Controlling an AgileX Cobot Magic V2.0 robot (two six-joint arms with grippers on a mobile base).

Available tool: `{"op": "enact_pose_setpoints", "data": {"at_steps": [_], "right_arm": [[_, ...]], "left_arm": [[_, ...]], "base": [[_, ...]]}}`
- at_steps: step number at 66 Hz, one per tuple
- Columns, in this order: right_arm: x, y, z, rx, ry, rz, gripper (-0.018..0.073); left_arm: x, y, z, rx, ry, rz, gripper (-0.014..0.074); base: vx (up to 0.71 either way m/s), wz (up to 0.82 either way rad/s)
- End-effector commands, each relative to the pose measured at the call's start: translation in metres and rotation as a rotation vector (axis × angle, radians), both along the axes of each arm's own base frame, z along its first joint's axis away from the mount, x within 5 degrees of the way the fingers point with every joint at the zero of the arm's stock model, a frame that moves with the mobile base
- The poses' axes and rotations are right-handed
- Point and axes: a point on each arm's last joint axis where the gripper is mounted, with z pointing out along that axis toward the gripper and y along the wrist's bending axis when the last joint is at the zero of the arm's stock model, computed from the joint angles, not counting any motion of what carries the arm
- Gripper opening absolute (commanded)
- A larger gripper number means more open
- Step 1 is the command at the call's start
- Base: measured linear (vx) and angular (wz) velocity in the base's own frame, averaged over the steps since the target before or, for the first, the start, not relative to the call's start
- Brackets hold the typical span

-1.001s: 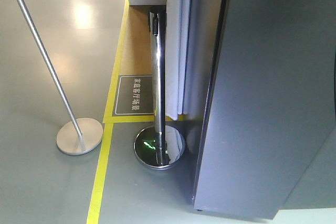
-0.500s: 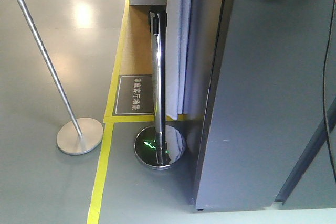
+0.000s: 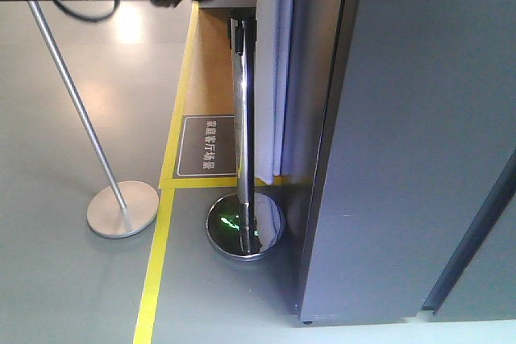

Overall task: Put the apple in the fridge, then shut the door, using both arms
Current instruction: 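Push the refrigerator door shut with the right gripper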

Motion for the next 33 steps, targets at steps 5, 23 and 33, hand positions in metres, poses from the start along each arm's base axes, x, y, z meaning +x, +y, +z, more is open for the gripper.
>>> {"op": "enact_pose_setpoints", "data": {"at_steps": [5, 23, 33], "right_arm": [[-0.054, 0.020, 0.029, -0.049, -0.020, 0.174, -0.0015], [-0.100, 0.038, 0.023, -0.045, 0.000, 0.333, -0.0004], [-0.122, 0.038, -0.017, -0.002, -0.003, 0.289, -0.0004]], "left_arm": [[-0.010, 0.014, 0.019, 0.079, -0.087, 0.075, 0.0234], [-0.031, 0.042, 0.036, 0.233, -0.148, 0.254, 0.0050], [-0.063, 0.067, 0.059, 0.261, -0.179, 0.383, -0.0008]], "base": [[0.00, 0.00], [0.00, 0.00], [0.00, 0.00]]}}
